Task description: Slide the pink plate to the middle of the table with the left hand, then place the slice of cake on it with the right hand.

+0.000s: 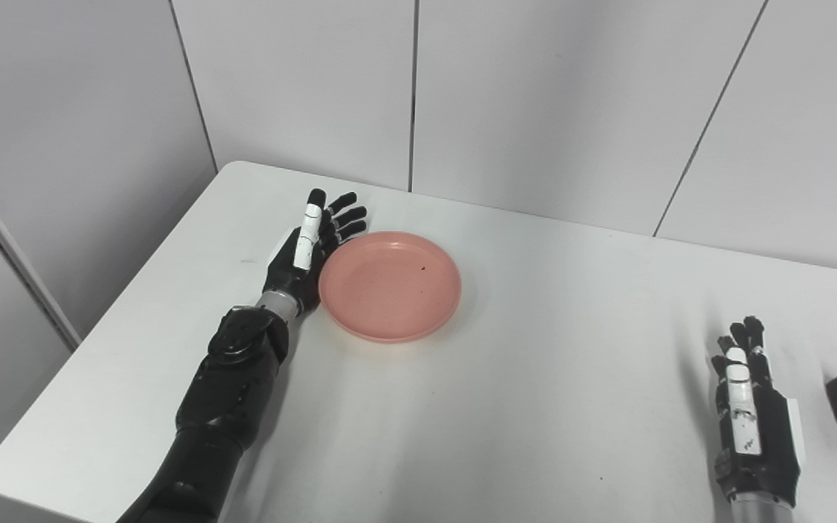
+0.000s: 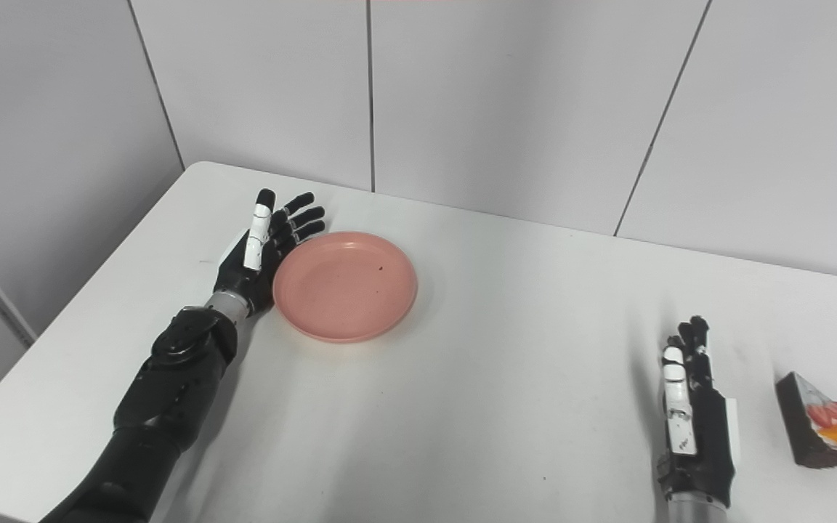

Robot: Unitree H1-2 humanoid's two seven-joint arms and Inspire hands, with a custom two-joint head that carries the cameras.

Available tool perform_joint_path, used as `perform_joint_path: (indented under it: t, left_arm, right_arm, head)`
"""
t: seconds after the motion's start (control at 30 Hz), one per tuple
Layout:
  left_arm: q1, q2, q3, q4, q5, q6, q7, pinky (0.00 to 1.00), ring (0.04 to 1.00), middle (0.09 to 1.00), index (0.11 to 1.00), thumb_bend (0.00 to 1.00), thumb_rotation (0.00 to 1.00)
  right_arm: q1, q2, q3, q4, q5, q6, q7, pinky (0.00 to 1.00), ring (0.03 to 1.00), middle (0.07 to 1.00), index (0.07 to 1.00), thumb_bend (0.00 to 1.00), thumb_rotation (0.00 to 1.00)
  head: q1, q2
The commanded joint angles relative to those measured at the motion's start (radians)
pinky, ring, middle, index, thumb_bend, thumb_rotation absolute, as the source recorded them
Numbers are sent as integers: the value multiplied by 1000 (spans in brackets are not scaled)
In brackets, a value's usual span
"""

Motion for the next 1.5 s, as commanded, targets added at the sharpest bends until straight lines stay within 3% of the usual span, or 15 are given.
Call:
perform_joint_path:
  t: [0.0,0.27,0.53,0.77,0.9,1.23,1.47]
  left_arm:
    - [15,-30,-23,-16,16,45,-15,865,883,866,856,903,1000]
    - [46,-78,-65,-77,41,77,-13,864,879,869,855,896,1000]
    - [113,-134,-98,-175,89,113,28,895,914,905,900,852,1000]
    - [159,-181,-95,-200,93,50,29,923,930,923,920,849,1000]
    - [191,-222,-87,-223,71,32,23,940,945,941,945,838,1000]
    - [252,-293,-90,-293,37,41,14,987,986,976,974,809,1000]
    - [267,-306,-129,-303,87,-2,13,988,987,981,979,816,1000]
  right_arm:
    - [-8,-3,9,19,-8,-60,14,1000,984,995,1000,529,821]
    - [-10,6,26,29,-34,-56,8,1000,985,991,1000,620,874]
    - [-2,26,44,3,-50,-31,-3,1000,988,989,1000,593,867]
    - [-5,59,59,-2,-89,-39,-27,1000,986,972,999,565,857]
    - [-7,76,68,-7,-116,-22,-45,1000,994,978,998,573,843]
    - [-2,102,78,-45,-109,20,-49,1000,1000,988,1000,547,797]
    - [-8,76,92,-49,-137,5,-43,1000,1000,982,1000,535,792]
  head:
    - [-6,3]
    - [-91,26]
    - [-211,51]
    - [-353,80]
    - [-398,91]
    - [-444,121]
    - [-461,136]
